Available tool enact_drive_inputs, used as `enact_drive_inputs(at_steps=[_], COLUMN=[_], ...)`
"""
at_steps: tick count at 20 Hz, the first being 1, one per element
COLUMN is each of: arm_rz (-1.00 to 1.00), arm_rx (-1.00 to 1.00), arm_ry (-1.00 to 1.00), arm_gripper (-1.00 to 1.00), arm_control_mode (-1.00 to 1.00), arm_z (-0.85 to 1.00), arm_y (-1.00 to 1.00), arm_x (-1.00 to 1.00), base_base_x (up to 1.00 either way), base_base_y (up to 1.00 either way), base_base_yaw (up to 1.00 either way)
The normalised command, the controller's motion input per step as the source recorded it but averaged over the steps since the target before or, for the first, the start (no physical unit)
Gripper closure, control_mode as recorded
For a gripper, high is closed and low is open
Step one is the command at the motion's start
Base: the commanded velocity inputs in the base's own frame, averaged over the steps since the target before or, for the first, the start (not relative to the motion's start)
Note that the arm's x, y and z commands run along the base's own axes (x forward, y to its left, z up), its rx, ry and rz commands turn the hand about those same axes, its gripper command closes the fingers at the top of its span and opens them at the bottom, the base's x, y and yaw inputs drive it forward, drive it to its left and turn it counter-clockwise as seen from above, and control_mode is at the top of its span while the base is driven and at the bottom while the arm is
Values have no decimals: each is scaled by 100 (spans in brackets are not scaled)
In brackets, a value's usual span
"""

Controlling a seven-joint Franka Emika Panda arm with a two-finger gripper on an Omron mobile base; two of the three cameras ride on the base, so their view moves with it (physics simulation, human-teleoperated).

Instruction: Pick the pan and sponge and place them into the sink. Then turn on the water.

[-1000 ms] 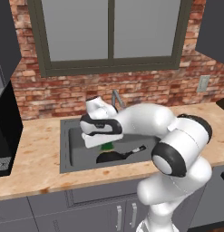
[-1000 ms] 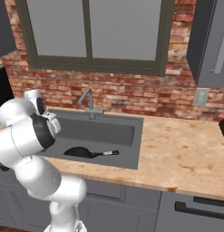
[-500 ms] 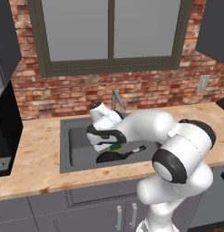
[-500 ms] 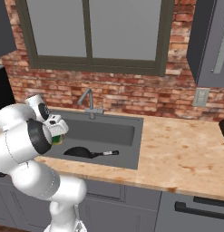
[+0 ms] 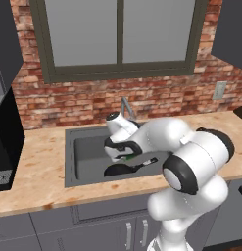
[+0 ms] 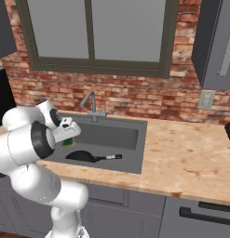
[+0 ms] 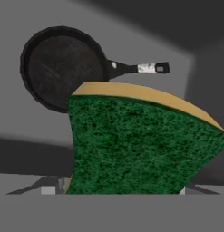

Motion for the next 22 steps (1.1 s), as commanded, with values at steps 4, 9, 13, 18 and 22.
enact_drive_inputs(at_steps=[4, 9, 13, 18, 22], arm_rz=[9, 10, 9, 7, 5], arm_rx=[0, 1, 0, 0, 2], arm_ry=[0, 0, 0, 0, 0], arm_gripper=[100, 100, 100, 100, 100], arm_control_mode=[-100, -100, -100, -100, -100], arm_z=[-6, -19, -34, -31, -23], arm_y=[-11, -3, 0, -2, -9], arm_x=[30, 25, 24, 23, 26], base_base_x=[0, 0, 0, 0, 0], base_base_y=[0, 0, 0, 0, 0], base_base_yaw=[0, 0, 0, 0, 0])
